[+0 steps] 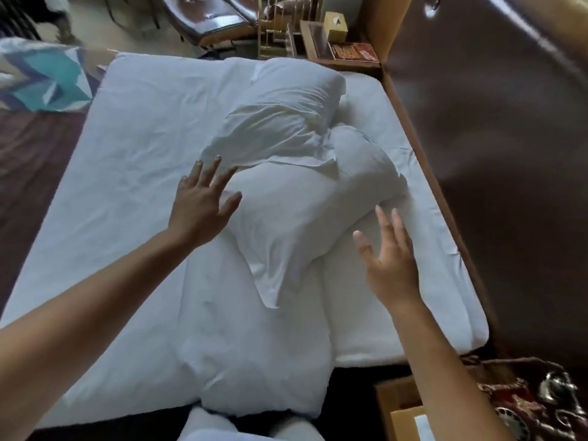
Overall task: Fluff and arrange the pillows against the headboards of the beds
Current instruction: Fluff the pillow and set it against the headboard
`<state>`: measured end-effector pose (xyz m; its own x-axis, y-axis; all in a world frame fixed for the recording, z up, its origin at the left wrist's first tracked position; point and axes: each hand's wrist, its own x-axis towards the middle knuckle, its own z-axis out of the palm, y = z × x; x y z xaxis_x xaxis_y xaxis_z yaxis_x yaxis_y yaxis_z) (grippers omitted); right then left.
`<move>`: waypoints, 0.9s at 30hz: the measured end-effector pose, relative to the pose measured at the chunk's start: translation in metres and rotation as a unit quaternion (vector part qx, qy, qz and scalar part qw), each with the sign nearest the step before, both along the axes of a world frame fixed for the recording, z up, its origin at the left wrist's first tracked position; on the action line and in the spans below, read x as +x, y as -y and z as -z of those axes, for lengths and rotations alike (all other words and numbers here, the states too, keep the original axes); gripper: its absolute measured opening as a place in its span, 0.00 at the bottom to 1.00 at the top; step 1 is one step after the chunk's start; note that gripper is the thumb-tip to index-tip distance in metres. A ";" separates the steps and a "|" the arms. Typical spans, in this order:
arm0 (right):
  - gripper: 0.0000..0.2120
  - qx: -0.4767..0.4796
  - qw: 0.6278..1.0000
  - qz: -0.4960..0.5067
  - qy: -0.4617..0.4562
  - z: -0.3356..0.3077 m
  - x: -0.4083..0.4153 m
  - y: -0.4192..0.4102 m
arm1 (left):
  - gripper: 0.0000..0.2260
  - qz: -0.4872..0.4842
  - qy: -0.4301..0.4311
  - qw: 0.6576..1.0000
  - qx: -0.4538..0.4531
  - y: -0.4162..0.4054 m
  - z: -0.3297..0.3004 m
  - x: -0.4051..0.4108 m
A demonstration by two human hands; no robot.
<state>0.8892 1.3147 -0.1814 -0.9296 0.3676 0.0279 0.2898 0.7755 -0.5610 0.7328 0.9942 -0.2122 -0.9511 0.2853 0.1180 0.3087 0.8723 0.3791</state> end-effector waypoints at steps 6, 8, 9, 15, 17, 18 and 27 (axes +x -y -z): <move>0.34 -0.032 0.996 -0.054 0.055 0.060 -0.030 -0.003 | 0.30 -0.015 0.058 0.995 -0.075 -0.021 0.052 -0.027; 0.34 -0.031 0.995 -0.054 0.080 0.086 -0.043 -0.001 | 0.31 -0.013 0.074 0.993 -0.089 -0.022 0.074 -0.047; 0.35 -0.029 0.994 -0.051 0.095 0.099 -0.049 0.002 | 0.30 -0.017 0.087 0.992 -0.092 -0.022 0.088 -0.060; 0.39 -0.036 0.995 -0.011 0.088 0.188 -0.116 0.031 | 0.30 -0.025 0.136 0.981 -0.135 -0.016 0.177 -0.132; 0.40 -0.034 0.997 -0.006 0.073 0.204 -0.132 0.039 | 0.30 0.009 0.124 0.981 -0.149 -0.016 0.192 -0.143; 0.41 -0.035 0.997 0.002 0.066 0.216 -0.142 0.043 | 0.30 0.008 0.121 0.983 -0.139 -0.016 0.203 -0.152; 0.35 -0.011 0.998 0.047 -0.037 0.288 -0.160 0.076 | 0.40 -0.076 0.217 0.973 0.009 -0.012 0.267 -0.225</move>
